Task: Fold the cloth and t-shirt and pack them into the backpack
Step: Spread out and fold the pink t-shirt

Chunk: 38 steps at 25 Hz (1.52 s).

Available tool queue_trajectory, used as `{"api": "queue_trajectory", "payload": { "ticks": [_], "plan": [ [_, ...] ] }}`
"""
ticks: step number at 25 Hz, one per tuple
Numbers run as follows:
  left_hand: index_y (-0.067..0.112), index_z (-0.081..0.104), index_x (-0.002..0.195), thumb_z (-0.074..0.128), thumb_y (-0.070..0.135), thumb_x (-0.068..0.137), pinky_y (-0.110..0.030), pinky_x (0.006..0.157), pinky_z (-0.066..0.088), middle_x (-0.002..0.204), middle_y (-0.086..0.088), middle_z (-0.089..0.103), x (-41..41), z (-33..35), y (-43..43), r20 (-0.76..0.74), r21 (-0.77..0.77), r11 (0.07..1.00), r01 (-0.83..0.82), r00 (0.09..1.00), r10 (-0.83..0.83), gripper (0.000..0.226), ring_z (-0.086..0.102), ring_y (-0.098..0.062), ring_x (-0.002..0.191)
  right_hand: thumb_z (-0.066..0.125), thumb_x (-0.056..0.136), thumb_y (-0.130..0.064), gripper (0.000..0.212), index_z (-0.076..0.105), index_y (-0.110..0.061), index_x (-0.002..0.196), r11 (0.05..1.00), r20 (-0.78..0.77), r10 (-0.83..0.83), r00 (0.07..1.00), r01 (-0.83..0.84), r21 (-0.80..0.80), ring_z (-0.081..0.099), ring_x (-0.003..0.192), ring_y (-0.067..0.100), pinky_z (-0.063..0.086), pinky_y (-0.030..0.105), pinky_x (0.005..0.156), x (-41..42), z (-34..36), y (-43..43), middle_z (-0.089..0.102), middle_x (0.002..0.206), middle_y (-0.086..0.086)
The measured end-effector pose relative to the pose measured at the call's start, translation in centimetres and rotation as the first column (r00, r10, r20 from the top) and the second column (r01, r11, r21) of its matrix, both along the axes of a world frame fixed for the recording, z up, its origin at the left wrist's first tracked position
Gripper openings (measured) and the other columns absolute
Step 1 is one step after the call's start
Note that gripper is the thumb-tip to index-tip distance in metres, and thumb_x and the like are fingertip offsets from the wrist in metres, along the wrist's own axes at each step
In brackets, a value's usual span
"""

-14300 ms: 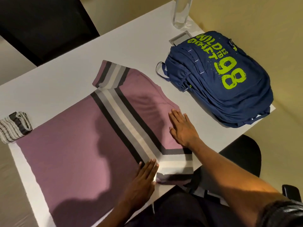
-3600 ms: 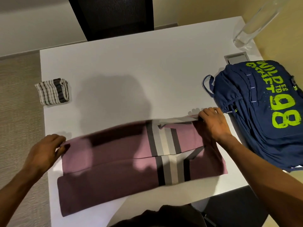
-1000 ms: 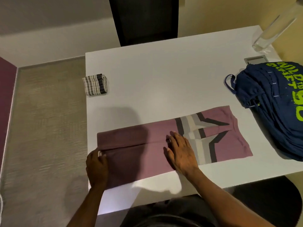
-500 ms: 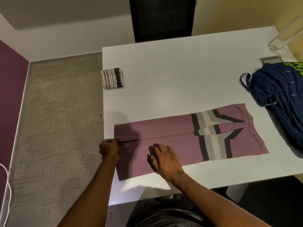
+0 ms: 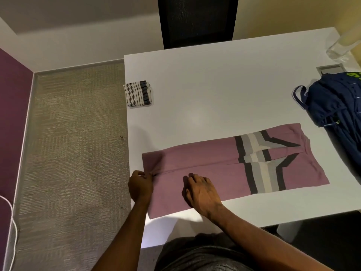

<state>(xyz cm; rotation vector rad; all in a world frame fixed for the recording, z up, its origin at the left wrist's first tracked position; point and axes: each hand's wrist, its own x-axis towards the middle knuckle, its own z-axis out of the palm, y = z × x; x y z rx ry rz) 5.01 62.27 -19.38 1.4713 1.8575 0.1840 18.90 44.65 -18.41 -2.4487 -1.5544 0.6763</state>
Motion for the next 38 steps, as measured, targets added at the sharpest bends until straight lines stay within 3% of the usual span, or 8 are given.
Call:
{"api": "queue_trajectory", "payload": {
  "ticks": [4, 11, 16, 21, 25, 30, 35, 38],
  "plan": [
    [-0.004, 0.068, 0.099, 0.074, 0.025, 0.094, -0.037, 0.073, 0.042, 0.101, -0.021, 0.071, 0.9, 0.2, -0.4, 0.018, -0.091, 0.994, -0.065, 0.998, 0.067, 0.029, 0.067, -0.040, 0.099, 0.048, 0.099, -0.032, 0.015, 0.055, -0.022, 0.107, 0.999, -0.003, -0.035, 0.999, 0.035, 0.004, 0.059, 0.083, 0.019, 0.053, 0.036, 0.084, -0.2, 0.1, 0.4, 0.061, 0.099, 0.001],
    [0.004, 0.059, 0.065, 0.074, 0.038, 0.091, -0.032, 0.059, 0.038, 0.064, -0.010, 0.057, 0.4, -0.9, 0.7, 0.145, -0.309, 0.948, -0.078, 0.981, 0.128, 0.045, 0.054, -0.027, 0.064, 0.047, 0.101, -0.029, 0.020, 0.057, -0.016, 0.112, 0.998, -0.091, -0.070, 0.993, 0.070, -0.004, 0.059, 0.090, 0.023, 0.053, 0.040, 0.088, 0.1, 1.1, 1.5, 0.061, 0.107, 0.006],
    [0.018, 0.062, 0.107, 0.056, 0.039, 0.103, -0.045, 0.080, 0.053, 0.097, -0.003, 0.069, 0.1, 0.6, -0.5, 0.245, -0.138, 0.979, 0.148, 0.963, -0.111, 0.023, 0.066, -0.030, 0.091, 0.045, 0.106, -0.034, 0.033, 0.059, -0.013, 0.127, 0.987, -0.222, -0.153, 0.963, 0.162, 0.022, 0.060, 0.102, 0.027, 0.052, 0.044, 0.091, 0.5, 2.4, 3.2, 0.062, 0.119, 0.008],
    [0.036, 0.045, 0.139, 0.051, 0.038, 0.107, -0.042, 0.085, 0.053, 0.116, 0.002, 0.064, 2.5, 4.0, -2.1, 0.338, -0.027, 0.959, 0.283, 0.905, -0.257, 0.033, 0.063, -0.024, 0.100, 0.034, 0.110, -0.052, 0.055, 0.045, -0.020, 0.153, 0.941, -0.518, -0.256, 0.816, 0.332, 0.058, 0.057, 0.130, 0.024, 0.050, 0.042, 0.109, 0.5, 4.3, 5.2, 0.059, 0.145, 0.006],
    [0.028, 0.047, 0.141, 0.053, 0.018, 0.107, -0.020, 0.073, 0.056, 0.113, 0.003, 0.067, 7.6, 6.9, -5.0, 0.421, 0.007, 0.897, 0.443, 0.812, -0.405, 0.036, 0.069, -0.013, 0.097, 0.035, 0.109, -0.056, 0.049, 0.034, -0.038, 0.155, 0.895, -0.757, -0.203, 0.621, 0.431, 0.113, 0.065, 0.114, 0.005, 0.058, 0.033, 0.097, 2.2, 7.5, 4.8, 0.062, 0.135, -0.019],
    [0.026, 0.048, 0.148, 0.049, 0.017, 0.107, -0.042, 0.090, 0.063, 0.137, -0.003, 0.061, 14.7, 7.4, -9.8, 0.578, -0.217, 0.765, 0.606, 0.712, -0.399, 0.041, 0.065, -0.020, 0.123, 0.041, 0.106, -0.059, 0.048, 0.047, -0.032, 0.146, 0.778, -0.835, -0.373, 0.405, 0.626, -0.044, 0.068, 0.114, 0.011, 0.057, 0.042, 0.103, 9.5, 6.4, -0.5, 0.068, 0.130, -0.004],
    [0.026, 0.020, 0.163, 0.046, -0.013, 0.101, -0.044, 0.107, 0.053, 0.159, 0.002, 0.040, 21.1, 5.8, -14.4, 0.704, -0.299, 0.561, 0.772, 0.576, -0.416, 0.078, 0.050, -0.018, 0.140, 0.047, 0.110, -0.024, 0.023, 0.067, -0.016, 0.119, 0.637, -0.870, -0.458, 0.184, 0.750, -0.177, 0.073, 0.101, 0.025, 0.055, 0.055, 0.103, 18.2, 3.3, -5.8, 0.076, 0.102, 0.006],
    [0.022, 0.027, 0.163, 0.054, -0.006, 0.101, -0.029, 0.108, 0.052, 0.159, 0.005, 0.044, 23.1, 4.4, -15.6, 0.590, -0.230, 0.589, 0.775, 0.592, -0.548, 0.072, 0.056, -0.008, 0.131, 0.039, 0.112, -0.020, 0.033, 0.071, -0.022, 0.119, 0.640, -0.806, -0.540, 0.241, 0.740, -0.208, 0.071, 0.108, 0.025, 0.054, 0.051, 0.106, 21.1, 1.5, -6.8, 0.076, 0.112, 0.004]
  ]
}}
